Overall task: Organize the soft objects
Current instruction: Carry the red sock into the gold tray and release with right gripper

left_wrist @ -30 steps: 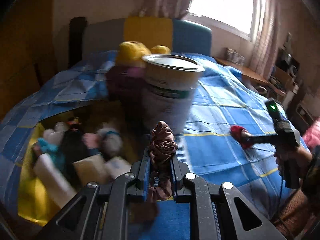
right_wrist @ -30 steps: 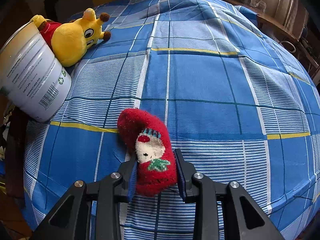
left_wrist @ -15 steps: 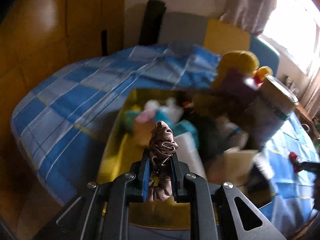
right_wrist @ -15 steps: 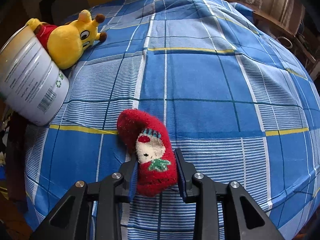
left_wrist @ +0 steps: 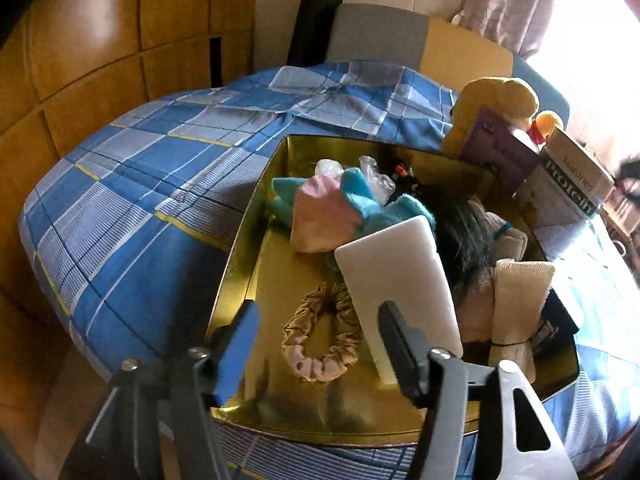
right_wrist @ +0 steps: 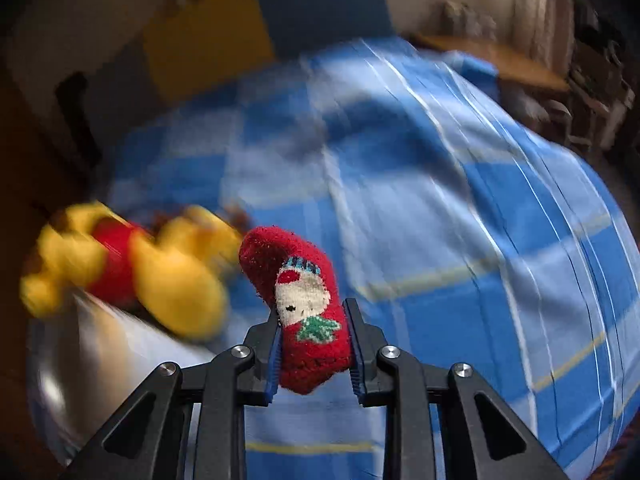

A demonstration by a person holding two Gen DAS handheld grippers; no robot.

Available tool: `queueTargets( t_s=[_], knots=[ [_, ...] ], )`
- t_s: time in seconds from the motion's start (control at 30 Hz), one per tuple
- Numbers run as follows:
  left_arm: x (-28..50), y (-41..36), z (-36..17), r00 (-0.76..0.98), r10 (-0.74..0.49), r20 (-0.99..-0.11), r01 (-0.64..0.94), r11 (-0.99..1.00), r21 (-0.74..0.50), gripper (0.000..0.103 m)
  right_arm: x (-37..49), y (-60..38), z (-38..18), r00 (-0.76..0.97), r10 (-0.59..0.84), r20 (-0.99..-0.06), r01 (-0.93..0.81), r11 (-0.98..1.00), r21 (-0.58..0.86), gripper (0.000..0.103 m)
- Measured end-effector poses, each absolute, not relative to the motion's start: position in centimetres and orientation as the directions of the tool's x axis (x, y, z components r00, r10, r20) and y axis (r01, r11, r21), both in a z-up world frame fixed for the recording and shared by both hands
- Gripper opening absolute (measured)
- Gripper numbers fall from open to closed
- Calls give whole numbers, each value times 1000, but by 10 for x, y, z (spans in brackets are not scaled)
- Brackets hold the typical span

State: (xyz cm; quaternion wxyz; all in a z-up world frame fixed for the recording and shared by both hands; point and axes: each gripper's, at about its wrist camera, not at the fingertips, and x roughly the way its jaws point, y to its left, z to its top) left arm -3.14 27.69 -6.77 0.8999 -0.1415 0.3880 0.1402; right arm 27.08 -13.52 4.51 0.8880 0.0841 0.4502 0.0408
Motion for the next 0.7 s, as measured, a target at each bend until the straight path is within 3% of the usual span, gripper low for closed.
queueTargets(
  t_s=[0.3,0.47,0.7],
  knots=[
    [-36,285,-65,660,149,-736,-389,906,-165,76,252,32,98,562,455,-691,-440,872,216,26],
    [-39,288,-59,669,164,-725,-406,898,-172,83,192,99,62,399,535,-745,-645,741,187,26],
    [-43,292,-54,677,172,-715,-425,885,-189,94,96,133,-5,169,568,-805,-790,566,233,26]
  ],
)
